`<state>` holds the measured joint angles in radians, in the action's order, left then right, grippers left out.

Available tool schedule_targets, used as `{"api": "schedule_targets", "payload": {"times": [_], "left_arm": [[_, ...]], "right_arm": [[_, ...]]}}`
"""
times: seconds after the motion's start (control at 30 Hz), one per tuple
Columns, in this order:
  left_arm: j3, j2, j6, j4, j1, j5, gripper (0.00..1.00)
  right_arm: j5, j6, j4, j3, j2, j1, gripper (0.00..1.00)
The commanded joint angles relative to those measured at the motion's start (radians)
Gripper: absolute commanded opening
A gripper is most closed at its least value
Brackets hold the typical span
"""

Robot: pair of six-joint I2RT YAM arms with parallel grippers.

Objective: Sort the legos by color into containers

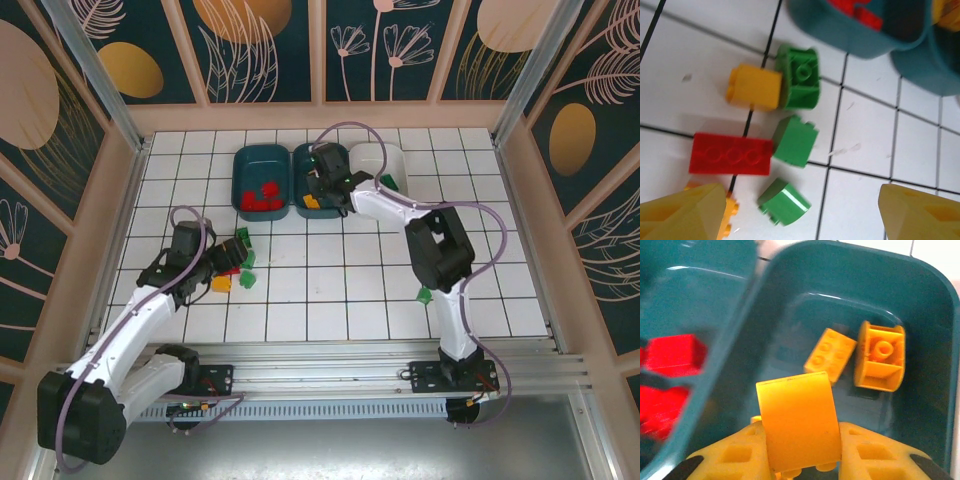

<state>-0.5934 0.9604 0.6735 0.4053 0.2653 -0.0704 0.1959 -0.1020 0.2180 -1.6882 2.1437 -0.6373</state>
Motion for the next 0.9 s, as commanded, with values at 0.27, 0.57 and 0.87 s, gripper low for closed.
{"api": "schedule_targets", "payload": {"times": [0.27,0.57,0.87], "left_arm": [[0.087,-0.059,0.155,0.036,-0.003,0.045,0.86],[0.135,0.066,0.139,-0.056,-0.003,0.098,0.86],[0.163,0.198,0.124,-0.113,-0.004,0.128,0.71]], "right_arm": [[0.043,-0.068,0.028,0.008,-0.099,-0.039,0.64],[-0.065,-0.173,-0.101,0.349,-0.343,-0.069,0.65],[-0.057,-0.204,-0.123,0.519,-0.450,-0.065,0.65]]}}
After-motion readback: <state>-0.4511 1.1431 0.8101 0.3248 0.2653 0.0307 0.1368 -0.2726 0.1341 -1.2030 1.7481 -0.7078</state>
